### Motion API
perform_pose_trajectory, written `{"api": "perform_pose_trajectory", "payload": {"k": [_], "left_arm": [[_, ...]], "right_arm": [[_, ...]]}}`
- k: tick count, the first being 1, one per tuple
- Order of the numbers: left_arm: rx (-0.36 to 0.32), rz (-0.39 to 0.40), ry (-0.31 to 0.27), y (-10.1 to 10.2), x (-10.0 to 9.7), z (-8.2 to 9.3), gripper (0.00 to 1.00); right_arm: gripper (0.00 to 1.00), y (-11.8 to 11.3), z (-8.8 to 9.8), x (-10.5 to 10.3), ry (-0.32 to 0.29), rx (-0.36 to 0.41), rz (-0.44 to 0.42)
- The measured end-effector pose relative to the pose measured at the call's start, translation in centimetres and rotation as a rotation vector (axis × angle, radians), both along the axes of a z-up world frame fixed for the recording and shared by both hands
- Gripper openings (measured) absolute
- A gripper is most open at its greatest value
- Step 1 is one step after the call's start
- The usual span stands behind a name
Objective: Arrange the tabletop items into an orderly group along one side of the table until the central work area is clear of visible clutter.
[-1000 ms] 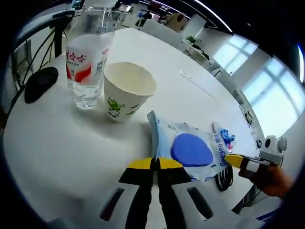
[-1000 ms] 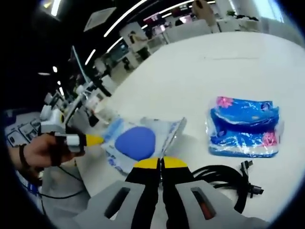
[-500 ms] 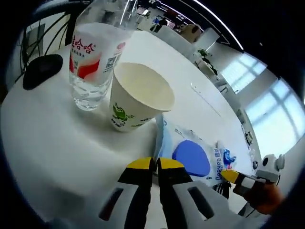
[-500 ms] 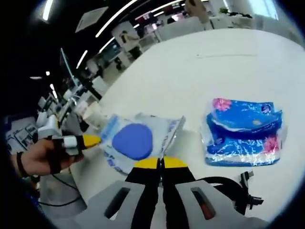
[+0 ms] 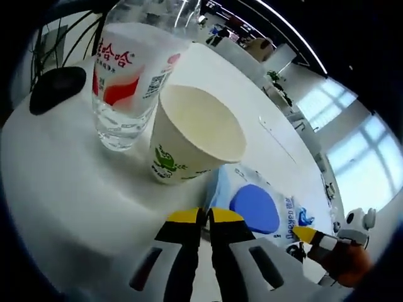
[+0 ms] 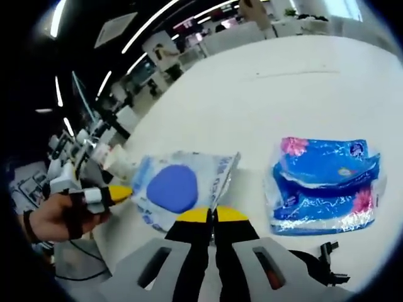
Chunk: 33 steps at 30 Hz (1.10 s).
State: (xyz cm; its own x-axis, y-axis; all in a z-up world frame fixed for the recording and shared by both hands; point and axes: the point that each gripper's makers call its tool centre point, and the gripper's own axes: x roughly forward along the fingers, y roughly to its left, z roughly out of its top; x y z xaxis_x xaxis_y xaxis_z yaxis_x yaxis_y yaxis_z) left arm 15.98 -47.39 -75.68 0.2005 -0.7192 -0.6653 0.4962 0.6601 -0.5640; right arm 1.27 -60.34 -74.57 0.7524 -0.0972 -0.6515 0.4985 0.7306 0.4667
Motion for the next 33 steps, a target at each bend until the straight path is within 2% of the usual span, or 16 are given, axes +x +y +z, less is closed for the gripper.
{"api": "perform_pose_trajectory", "payload": {"k": [7, 9, 13, 19, 24, 26, 33], "left_arm": [[-0.009, 0.011, -0.001, 0.0, 0.3, 0.3, 0.02], [-0.037, 0.008, 0.015, -0.1, 0.2, 0.5, 0.03], [-0.045, 0.010, 0.018, 0.5, 0.4, 0.4, 0.04], [-0.050, 0.007, 0.011, 1.2, 0.0, 1.0, 0.07], [-0.040, -0.004, 0.018, 1.7, -0.7, 0.9, 0.05], [-0.021, 0.000, 0.029, 2.0, -0.9, 0.7, 0.02], [-0.030, 0.017, 0.020, 1.8, -0.8, 1.1, 0.03]], "right_arm": [[0.01, -0.3, -0.2, 0.2, 0.006, -0.008, -0.004], [0.04, -0.4, -0.2, 0.1, 0.003, -0.009, -0.013], [0.08, -0.4, -0.3, -0.4, 0.002, -0.011, -0.026], [0.06, 0.3, -0.4, -0.7, -0.003, 0.001, -0.019], [0.00, 0.5, -0.5, -1.0, -0.004, 0.006, -0.028], [0.00, 0.6, -0.4, -0.9, -0.011, 0.014, -0.027], [0.00, 0.7, -0.4, -1.1, -0.010, 0.014, -0.030]]}}
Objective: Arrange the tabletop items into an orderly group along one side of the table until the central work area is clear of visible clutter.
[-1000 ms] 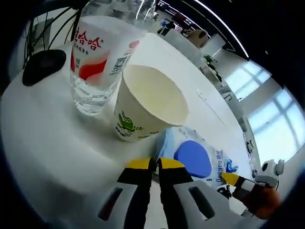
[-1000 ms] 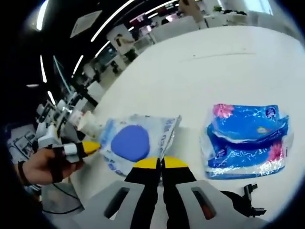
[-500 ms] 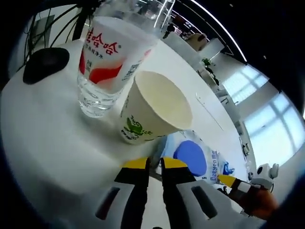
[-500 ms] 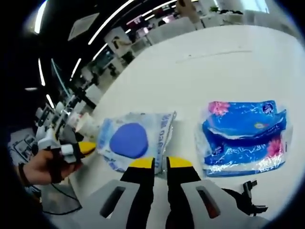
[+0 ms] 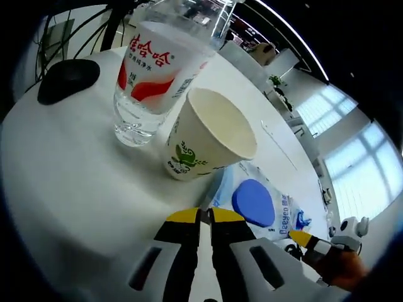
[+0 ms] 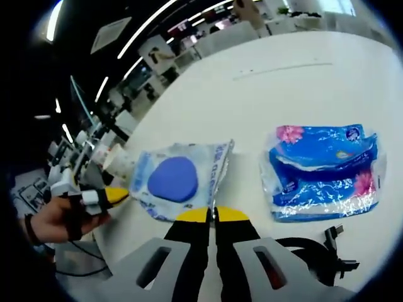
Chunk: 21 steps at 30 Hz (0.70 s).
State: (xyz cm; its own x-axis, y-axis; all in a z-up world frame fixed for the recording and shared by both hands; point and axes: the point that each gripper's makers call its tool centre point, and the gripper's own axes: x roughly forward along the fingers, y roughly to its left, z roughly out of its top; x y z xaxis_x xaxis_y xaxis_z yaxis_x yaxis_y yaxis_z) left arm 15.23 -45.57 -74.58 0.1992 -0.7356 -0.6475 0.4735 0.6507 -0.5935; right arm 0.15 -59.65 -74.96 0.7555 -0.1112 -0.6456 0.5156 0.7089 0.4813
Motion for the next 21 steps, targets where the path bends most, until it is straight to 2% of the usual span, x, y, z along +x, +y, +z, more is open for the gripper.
{"api": "perform_pose_trajectory", "payload": {"k": [11, 14, 17, 21], "left_arm": [[-0.009, -0.005, 0.007, -0.3, 0.3, 0.1, 0.03], [-0.010, 0.002, 0.003, 0.3, 0.4, 0.1, 0.03], [-0.005, -0.018, -0.009, 0.7, 0.1, 0.1, 0.05], [-0.001, -0.036, -0.027, 1.4, -0.1, 0.1, 0.06]], "right_arm": [[0.03, -0.4, 0.9, -1.2, -0.012, -0.017, -0.014], [0.04, -1.1, 1.5, -2.4, 0.000, -0.078, -0.019], [0.04, -1.7, 1.9, -3.4, -0.016, -0.082, -0.047], [0.04, -2.8, 1.9, -5.3, 0.002, -0.109, -0.078]]}}
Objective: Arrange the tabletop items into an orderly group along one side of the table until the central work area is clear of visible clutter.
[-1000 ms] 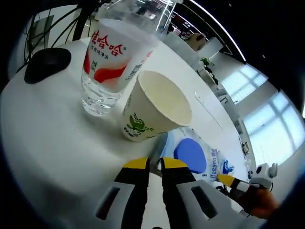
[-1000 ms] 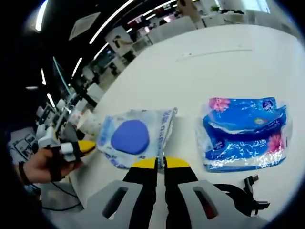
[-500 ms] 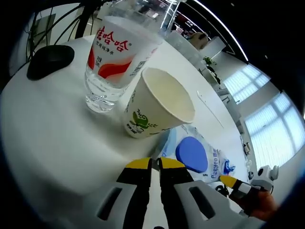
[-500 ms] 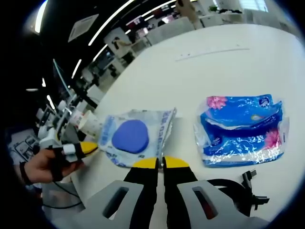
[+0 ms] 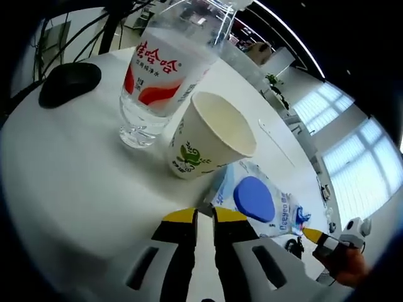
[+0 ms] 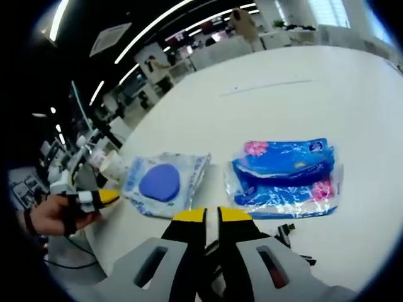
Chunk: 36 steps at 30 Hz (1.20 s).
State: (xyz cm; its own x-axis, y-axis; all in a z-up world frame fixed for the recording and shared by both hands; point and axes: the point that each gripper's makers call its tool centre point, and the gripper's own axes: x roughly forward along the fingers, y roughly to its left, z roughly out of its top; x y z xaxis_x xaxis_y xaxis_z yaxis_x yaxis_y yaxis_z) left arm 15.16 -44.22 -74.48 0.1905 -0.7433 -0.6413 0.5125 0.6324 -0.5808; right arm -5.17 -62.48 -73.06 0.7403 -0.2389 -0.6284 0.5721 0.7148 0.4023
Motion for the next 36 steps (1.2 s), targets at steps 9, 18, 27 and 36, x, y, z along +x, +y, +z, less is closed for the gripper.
{"api": "perform_pose_trajectory", "payload": {"k": [9, 18, 27, 36], "left_arm": [[0.016, -0.057, -0.047, 1.2, -0.8, 0.1, 0.08], [0.036, -0.121, -0.091, 2.7, -1.7, 0.1, 0.10], [0.058, -0.229, -0.168, 3.2, -3.1, 0.6, 0.15], [0.056, -0.274, -0.180, 2.6, -4.7, 0.6, 0.16]], "right_arm": [[0.03, -2.7, 0.2, -3.8, 0.026, -0.041, -0.082], [0.06, -3.7, -0.5, -6.4, 0.051, -0.044, -0.094], [0.13, -2.6, -1.4, -6.7, 0.073, -0.040, -0.043], [0.23, -1.3, -2.4, -6.3, 0.090, -0.010, 0.022]]}}
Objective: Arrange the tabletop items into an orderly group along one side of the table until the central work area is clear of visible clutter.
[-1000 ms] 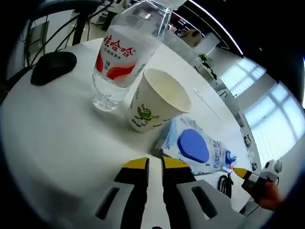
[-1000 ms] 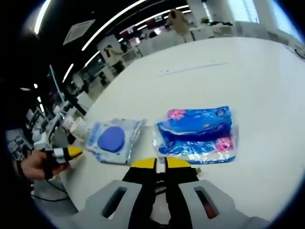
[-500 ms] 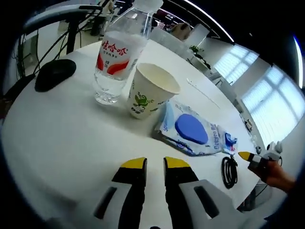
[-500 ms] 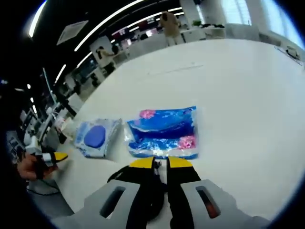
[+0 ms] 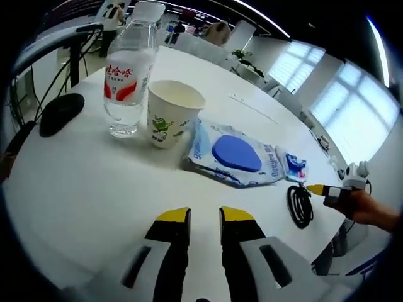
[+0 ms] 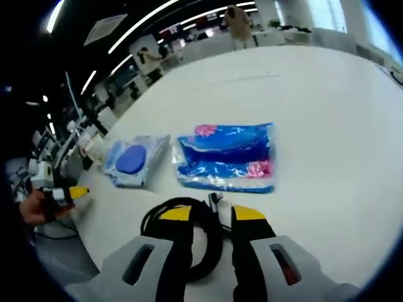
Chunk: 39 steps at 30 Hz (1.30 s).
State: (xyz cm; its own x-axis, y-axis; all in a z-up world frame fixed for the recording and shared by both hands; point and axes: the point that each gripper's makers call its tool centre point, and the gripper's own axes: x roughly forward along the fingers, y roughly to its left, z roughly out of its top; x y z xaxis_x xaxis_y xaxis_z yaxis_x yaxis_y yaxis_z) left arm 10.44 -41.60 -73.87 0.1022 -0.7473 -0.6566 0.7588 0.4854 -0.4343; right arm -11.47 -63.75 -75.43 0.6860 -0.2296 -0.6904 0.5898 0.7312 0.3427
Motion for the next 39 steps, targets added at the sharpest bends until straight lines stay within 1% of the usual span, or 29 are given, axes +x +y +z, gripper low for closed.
{"api": "perform_pose_trajectory", "payload": {"k": [3, 5, 6, 10, 13, 14, 18, 22, 24, 30, 33, 39], "left_arm": [[-0.002, -0.009, 0.001, -0.1, -0.4, 0.0, 0.16], [-0.004, -0.011, 0.003, -0.1, -0.6, 0.1, 0.16], [-0.004, -0.013, 0.003, -0.1, -0.7, 0.1, 0.16], [-0.011, -0.040, -0.009, -0.2, -1.3, 0.6, 0.19], [-0.016, -0.055, -0.015, 0.0, -1.7, 1.0, 0.20], [-0.016, -0.056, -0.017, 0.1, -1.8, 1.1, 0.20], [-0.020, -0.037, -0.010, 0.7, -1.6, 1.2, 0.20], [-0.018, -0.021, -0.013, 1.2, -1.2, 1.3, 0.20], [-0.023, -0.015, -0.015, 1.3, -1.1, 1.7, 0.20], [-0.037, -0.022, -0.019, 1.1, -1.5, 2.1, 0.22], [-0.038, -0.037, -0.023, 1.0, -1.8, 2.2, 0.22], [-0.043, -0.044, -0.020, 1.0, -2.1, 2.3, 0.24]], "right_arm": [[0.25, 0.5, -0.2, 0.2, 0.018, -0.009, 0.046], [0.27, 0.7, -0.3, 0.3, 0.021, -0.027, 0.077], [0.27, 0.8, -0.4, 0.2, 0.032, -0.036, 0.092], [0.24, 0.9, -0.5, 0.2, 0.066, -0.071, 0.139], [0.23, 1.0, -0.7, 0.2, 0.112, -0.115, 0.200], [0.23, 1.1, -0.7, 0.3, 0.116, -0.118, 0.207], [0.18, 1.3, -0.7, 0.7, 0.114, -0.127, 0.238], [0.17, 1.5, -0.7, 0.8, 0.121, -0.136, 0.270], [0.17, 1.8, -0.7, 0.9, 0.118, -0.134, 0.283], [0.16, 2.5, -0.7, 1.4, 0.116, -0.132, 0.316], [0.16, 3.6, -0.7, 1.9, 0.116, -0.133, 0.362], [0.16, 5.0, -0.7, 2.8, 0.099, -0.123, 0.380]]}}
